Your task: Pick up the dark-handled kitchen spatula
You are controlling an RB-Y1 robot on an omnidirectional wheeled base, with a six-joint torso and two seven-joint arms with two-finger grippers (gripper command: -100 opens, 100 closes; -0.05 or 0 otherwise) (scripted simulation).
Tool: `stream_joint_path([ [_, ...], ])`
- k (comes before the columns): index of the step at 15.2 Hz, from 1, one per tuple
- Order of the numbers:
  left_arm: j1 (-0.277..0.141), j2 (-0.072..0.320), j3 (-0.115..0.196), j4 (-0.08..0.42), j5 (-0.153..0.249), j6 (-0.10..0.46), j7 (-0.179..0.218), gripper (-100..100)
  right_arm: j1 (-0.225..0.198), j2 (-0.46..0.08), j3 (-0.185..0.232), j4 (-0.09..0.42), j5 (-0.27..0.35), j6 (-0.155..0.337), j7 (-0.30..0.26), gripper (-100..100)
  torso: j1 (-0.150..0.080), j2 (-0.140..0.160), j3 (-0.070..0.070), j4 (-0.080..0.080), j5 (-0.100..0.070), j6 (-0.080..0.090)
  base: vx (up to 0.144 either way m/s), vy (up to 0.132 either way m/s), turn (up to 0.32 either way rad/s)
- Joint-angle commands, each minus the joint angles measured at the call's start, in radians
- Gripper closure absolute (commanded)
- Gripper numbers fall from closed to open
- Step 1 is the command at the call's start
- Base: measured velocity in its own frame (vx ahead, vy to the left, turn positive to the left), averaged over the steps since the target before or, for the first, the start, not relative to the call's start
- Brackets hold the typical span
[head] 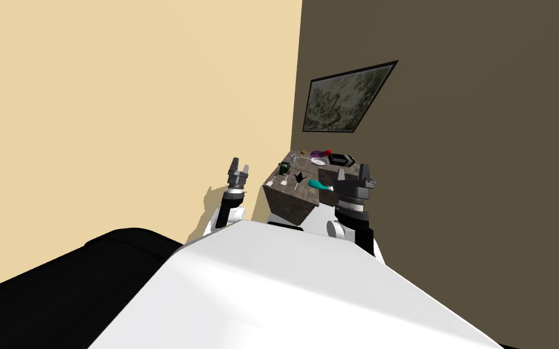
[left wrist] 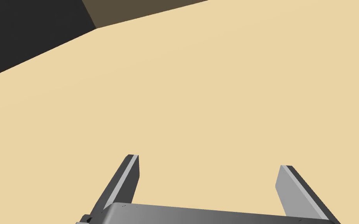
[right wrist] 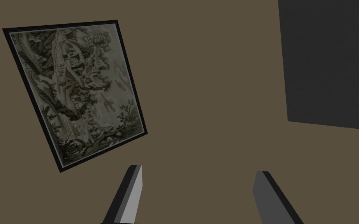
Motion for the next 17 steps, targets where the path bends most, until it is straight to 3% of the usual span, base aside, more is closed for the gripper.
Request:
stream_joint_path([
  [1,-0.033,0.043,0.01,0.03,-0.016,0.05,0.05,-100,0.0,0.0,0.0,0.0,0.0,0.0,0.0,0,0.0,0.0,0.0,0.0,0.0,0.0,-0.036,-0.004,-0.126],
  [6,-0.079,0.073,0.022,0.068,-0.036,0.124,0.133,-100,0.0,0.0,0.0,0.0,0.0,0.0,0.0,0,0.0,0.0,0.0,0.0,0.0,0.0,-0.026,-0.008,-0.088],
  [9,-0.132,0.09,0.037,0.113,-0.059,0.189,0.199,-100,0.0,0.0,0.0,0.0,0.0,0.0,0.0,0,0.0,0.0,0.0,0.0,0.0,0.0,-0.027,-0.006,-0.106],
  [11,-0.132,0.09,0.037,0.113,-0.059,0.207,0.219,-100,0.0,0.0,0.0,0.0,0.0,0.0,0.0,0,0.0,0.0,0.0,0.0,0.0,0.0,-0.023,-0.005,-0.071],
  [14,-0.191,0.098,0.054,0.164,-0.082,0.285,0.291,-100,0.0,0.0,0.0,0.0,0.0,0.0,0.0,0,0.0,0.0,0.0,0.0,0.0,0.0,-0.021,-0.006,-0.114],
  [16,-0.191,0.098,0.054,0.164,-0.082,0.3,0.313,-100,0.0,0.0,0.0,0.0,0.0,0.0,0.0,0,0.0,0.0,0.0,0.0,0.0,0.0,-0.022,0.001,-0.067],
  [17,-0.222,0.098,0.063,0.191,-0.093,0.338,0.35,-100,0.0,0.0,0.0,0.0,0.0,0.0,0.0,0,0.0,0.0,0.0,0.0,0.0,0.0,-0.02,-0.004,-0.084],
])
